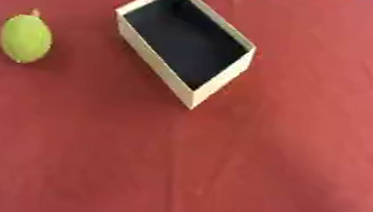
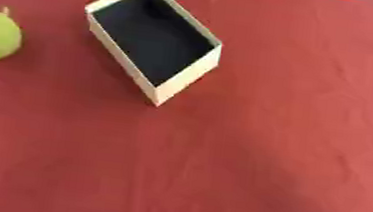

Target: Pick up objects on the table and place them in the box.

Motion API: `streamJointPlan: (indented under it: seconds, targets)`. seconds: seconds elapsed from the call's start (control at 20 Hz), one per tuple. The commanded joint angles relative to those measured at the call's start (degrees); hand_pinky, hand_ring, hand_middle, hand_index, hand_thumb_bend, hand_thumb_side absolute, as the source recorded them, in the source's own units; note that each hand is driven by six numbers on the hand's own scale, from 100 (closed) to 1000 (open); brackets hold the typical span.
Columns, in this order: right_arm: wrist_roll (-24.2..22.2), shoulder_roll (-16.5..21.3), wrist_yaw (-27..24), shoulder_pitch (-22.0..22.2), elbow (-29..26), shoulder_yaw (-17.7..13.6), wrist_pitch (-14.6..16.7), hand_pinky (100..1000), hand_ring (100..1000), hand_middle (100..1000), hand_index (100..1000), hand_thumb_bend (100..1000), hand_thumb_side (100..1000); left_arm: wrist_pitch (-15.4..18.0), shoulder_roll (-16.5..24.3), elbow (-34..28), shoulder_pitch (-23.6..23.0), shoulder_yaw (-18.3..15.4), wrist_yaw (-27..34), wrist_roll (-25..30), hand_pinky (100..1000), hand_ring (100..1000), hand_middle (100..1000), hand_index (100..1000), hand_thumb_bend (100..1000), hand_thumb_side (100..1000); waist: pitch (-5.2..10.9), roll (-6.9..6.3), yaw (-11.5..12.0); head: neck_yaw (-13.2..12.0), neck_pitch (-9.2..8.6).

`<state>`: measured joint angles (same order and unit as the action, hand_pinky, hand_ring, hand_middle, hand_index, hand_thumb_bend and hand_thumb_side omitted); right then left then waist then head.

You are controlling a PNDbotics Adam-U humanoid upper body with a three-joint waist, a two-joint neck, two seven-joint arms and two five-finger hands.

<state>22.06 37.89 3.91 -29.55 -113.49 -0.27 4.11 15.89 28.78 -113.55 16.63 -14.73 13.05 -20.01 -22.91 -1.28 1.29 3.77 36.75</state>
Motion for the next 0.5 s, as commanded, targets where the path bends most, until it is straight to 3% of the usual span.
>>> streamJointPlan:
  seconds: [0.05, 0.5]
  targets:
    - [-0.1, 1.0, -0.1, -0.8, -1.1, -0.4, 0.2, 796, 766, 673, 805, 118, 582, 0.2, 1.4, -1.0, 0.6, -0.8, 0.0, 0.0, 723, 667, 647, 817, 431, 729, 1.35, 0.04, 0.1, 0.1, 0.04]
    - [0.0, 1.2, 0.0, -0.6, -1.1, -0.4, 0.2, 796, 766, 672, 805, 117, 581, -0.9, 4.1, -1.0, -0.2, -1.0, -2.6, 0.6, 724, 666, 648, 821, 422, 739, 1.33, -0.07, 0.0, 0.1, 0.32]
